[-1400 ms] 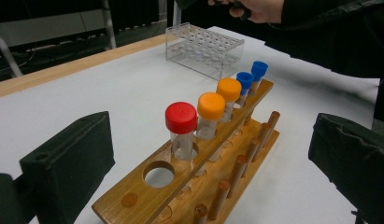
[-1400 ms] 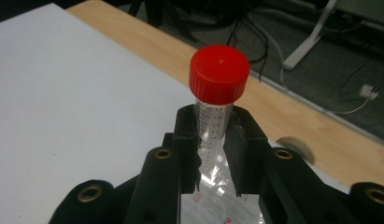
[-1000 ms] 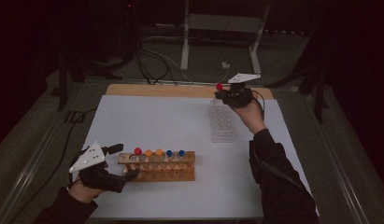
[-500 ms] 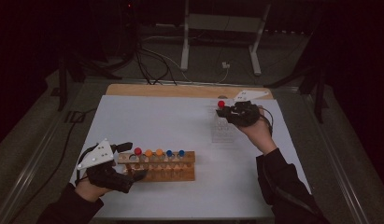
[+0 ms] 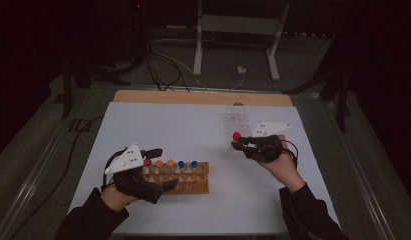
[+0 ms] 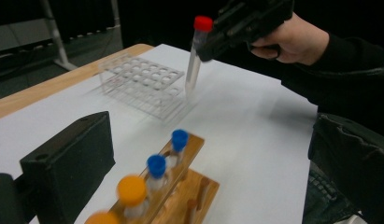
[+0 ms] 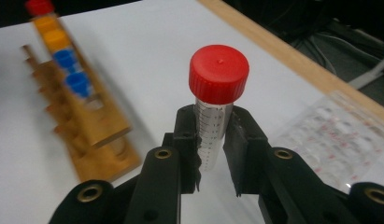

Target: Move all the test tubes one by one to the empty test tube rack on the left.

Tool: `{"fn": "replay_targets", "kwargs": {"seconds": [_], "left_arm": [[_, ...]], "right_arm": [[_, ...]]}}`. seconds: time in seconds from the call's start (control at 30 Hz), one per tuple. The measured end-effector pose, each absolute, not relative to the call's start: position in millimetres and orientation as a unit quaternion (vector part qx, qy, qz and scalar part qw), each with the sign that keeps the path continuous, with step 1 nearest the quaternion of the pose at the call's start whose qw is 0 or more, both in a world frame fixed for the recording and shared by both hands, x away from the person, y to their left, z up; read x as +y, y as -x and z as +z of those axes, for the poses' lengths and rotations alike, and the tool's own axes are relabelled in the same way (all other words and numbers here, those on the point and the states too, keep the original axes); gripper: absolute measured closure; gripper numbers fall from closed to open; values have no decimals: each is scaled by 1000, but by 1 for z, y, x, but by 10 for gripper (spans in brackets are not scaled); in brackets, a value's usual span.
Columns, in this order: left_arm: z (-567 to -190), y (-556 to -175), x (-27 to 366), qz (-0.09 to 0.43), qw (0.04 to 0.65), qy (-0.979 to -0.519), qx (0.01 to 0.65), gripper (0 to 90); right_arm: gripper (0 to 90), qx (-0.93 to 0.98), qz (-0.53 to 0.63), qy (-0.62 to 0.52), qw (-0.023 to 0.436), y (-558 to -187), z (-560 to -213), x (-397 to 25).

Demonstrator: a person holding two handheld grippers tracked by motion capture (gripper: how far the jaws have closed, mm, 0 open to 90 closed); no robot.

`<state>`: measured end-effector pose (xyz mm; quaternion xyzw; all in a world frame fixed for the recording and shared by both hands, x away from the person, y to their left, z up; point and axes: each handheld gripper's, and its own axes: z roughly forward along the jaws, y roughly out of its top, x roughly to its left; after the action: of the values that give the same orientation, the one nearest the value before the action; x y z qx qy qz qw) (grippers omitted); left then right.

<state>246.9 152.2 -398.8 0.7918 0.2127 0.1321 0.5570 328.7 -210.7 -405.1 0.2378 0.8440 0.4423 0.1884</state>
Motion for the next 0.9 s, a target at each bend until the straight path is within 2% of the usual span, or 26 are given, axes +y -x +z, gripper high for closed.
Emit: {"fn": "replay_targets", "kwargs": {"seconds": [0.53,0.67,0.73,0.9], "left_arm": [[-396,-260,75,101,554,-805,185,29],[-400,-262,56,92,561,-804,175,86],[-403,-264,47,92,561,-805,172,162],[-408,-266,28,95,551,-814,155,260]], "right_arm": [[749,862,439,-204,151,-270,-426,-204],[749,863,440,-198,150,-262,-426,-204],[749,863,442,-197,146,-260,-427,-204],[749,864,442,-195,143,-258,-428,-205]]}}
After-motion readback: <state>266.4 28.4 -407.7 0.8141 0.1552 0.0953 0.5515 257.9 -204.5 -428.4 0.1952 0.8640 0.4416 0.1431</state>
